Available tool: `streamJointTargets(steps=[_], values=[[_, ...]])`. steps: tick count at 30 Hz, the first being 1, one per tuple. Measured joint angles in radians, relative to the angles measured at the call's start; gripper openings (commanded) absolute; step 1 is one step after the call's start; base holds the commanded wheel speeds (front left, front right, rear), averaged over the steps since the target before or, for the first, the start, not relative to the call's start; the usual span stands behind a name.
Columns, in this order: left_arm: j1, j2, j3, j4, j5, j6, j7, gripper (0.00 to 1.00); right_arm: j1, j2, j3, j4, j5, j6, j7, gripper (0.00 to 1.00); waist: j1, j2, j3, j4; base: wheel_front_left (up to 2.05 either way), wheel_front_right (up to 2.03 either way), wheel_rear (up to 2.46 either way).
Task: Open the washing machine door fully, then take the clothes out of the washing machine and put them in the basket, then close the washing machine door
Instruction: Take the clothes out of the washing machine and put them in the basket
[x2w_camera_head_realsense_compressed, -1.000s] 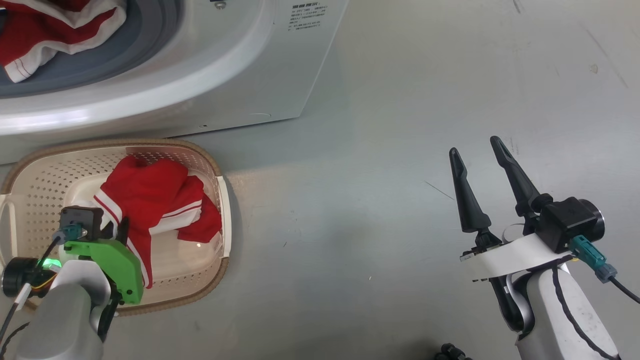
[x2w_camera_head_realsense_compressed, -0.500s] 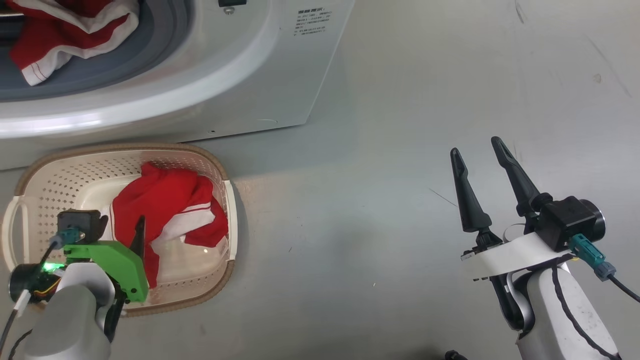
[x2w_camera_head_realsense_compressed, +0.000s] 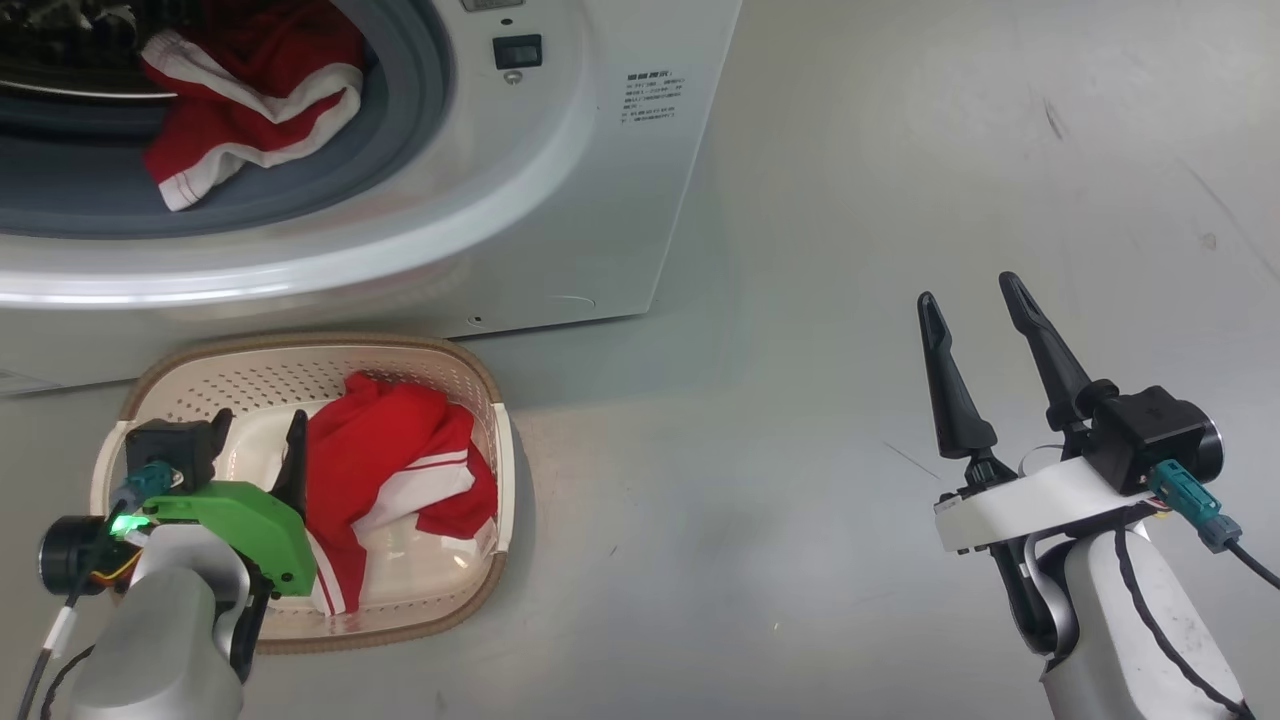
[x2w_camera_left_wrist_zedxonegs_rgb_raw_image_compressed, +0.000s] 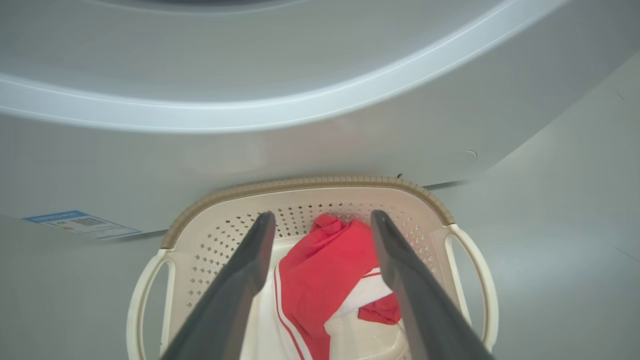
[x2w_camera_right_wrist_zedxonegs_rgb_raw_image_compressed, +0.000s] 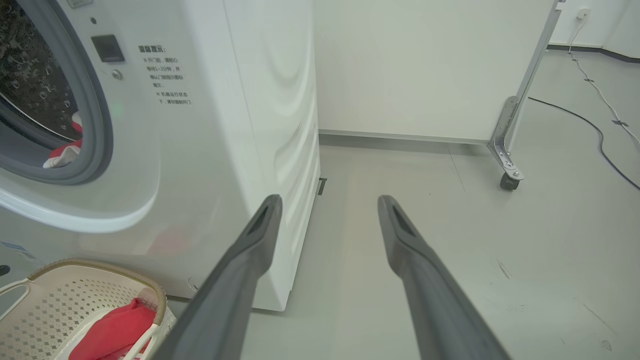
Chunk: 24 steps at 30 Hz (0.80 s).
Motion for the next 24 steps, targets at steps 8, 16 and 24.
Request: streamJointTargets(steps=[8,16,24], values=[[0.000,-0.018,-0.021,-0.046,0.000,0.000,-0.027,1.00,0.005,-0.001,-0.029,0.018,0.002,0.000,0.000,1.00,0.0000,0.0000,-0.089,0.039,0.00,0.00,0.00],[0.018,-0.033,-0.028,-0.107,0.002,-0.001,-0.029,1.00,0.056,-0.003,-0.037,0.045,0.002,0.001,0.000,1.00,0.0000,0.0000,-0.183,0.084,0.00,0.00,0.00],[0.108,-0.043,-0.008,-0.225,-0.009,-0.001,-0.030,1.00,0.119,-0.003,-0.034,0.072,0.003,0.007,0.000,1.00,0.0000,0.0000,-0.283,0.118,0.00,0.00,0.00]])
